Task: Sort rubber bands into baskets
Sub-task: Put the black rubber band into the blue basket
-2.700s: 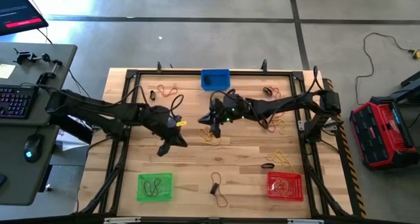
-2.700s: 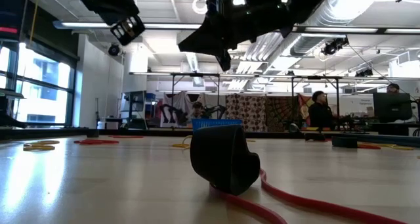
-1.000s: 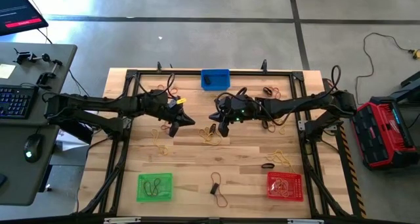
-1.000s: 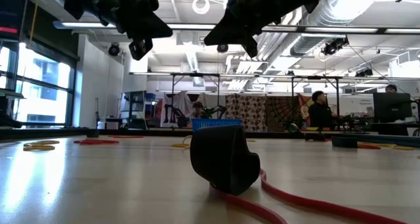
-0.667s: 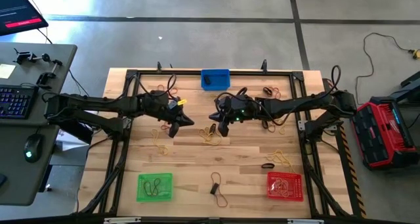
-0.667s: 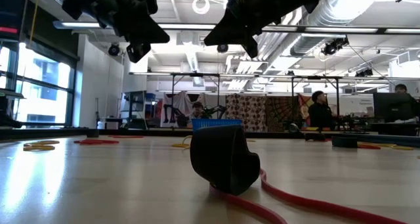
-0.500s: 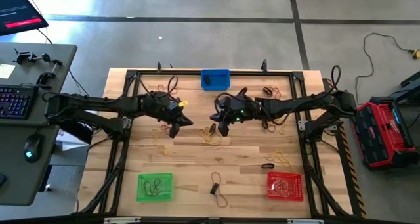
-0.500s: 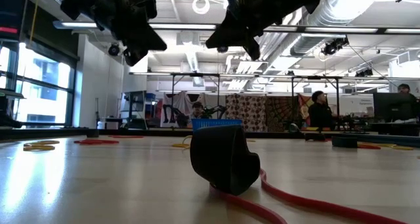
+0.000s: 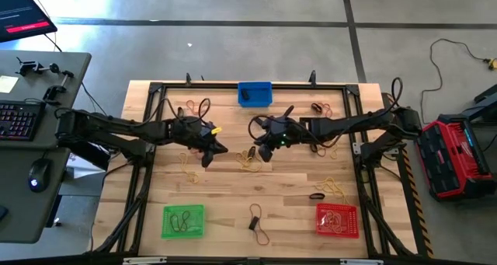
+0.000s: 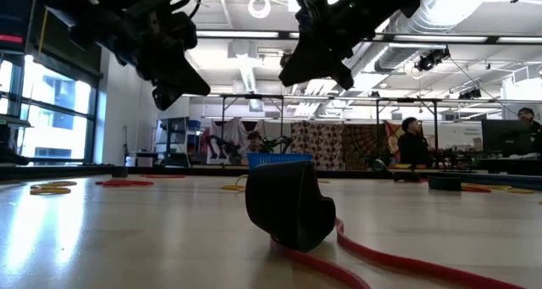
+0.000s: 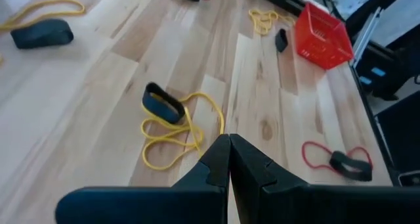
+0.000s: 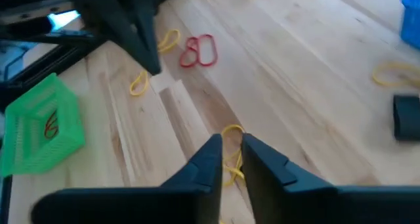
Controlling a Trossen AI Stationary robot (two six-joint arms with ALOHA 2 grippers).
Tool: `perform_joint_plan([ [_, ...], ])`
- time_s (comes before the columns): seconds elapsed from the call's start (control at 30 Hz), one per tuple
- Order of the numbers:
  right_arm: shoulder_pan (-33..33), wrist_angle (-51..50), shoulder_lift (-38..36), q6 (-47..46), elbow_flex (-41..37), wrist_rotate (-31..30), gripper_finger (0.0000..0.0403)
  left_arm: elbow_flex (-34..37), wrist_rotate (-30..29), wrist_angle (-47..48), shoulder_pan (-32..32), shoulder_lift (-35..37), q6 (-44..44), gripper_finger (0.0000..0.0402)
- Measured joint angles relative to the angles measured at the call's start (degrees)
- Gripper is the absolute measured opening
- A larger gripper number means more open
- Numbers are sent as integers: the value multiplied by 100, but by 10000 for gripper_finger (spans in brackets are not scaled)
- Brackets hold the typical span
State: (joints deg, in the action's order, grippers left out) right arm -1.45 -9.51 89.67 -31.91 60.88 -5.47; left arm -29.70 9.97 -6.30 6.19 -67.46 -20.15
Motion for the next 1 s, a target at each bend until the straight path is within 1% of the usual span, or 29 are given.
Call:
perform_joint_plan([
  [0.13, 0, -148, 0, -498, 0, -20, 96, 202, -6, -171, -3, 0, 22, 0],
  [0.23, -2, -151, 23, -827, 2, -78, 106, 348, -30, -384, 1, 0, 20, 0],
  [0.43, -4, -374, 534, -1091, 257, -93, 108, 379, -26, -449, 2, 0, 176, 0],
  [0.57, -55, -876, 781, -1162, 589, -73, 108, 379, 80, -432, 3, 0, 265, 0],
  [0.7, -215, -1327, 931, -1168, 741, 154, 108, 379, 158, -430, 3, 0, 291, 0],
  [0.8, -303, -1402, 1049, -1222, 743, 255, 108, 379, 158, -440, 3, 0, 290, 0],
  [0.93, -345, -1212, 1261, -1178, 745, 416, 108, 379, 84, -445, 3, 0, 373, 0],
  [1.0, -368, -1196, 1376, -1177, 745, 483, 108, 379, 19, -452, 3, 0, 200, 0],
])
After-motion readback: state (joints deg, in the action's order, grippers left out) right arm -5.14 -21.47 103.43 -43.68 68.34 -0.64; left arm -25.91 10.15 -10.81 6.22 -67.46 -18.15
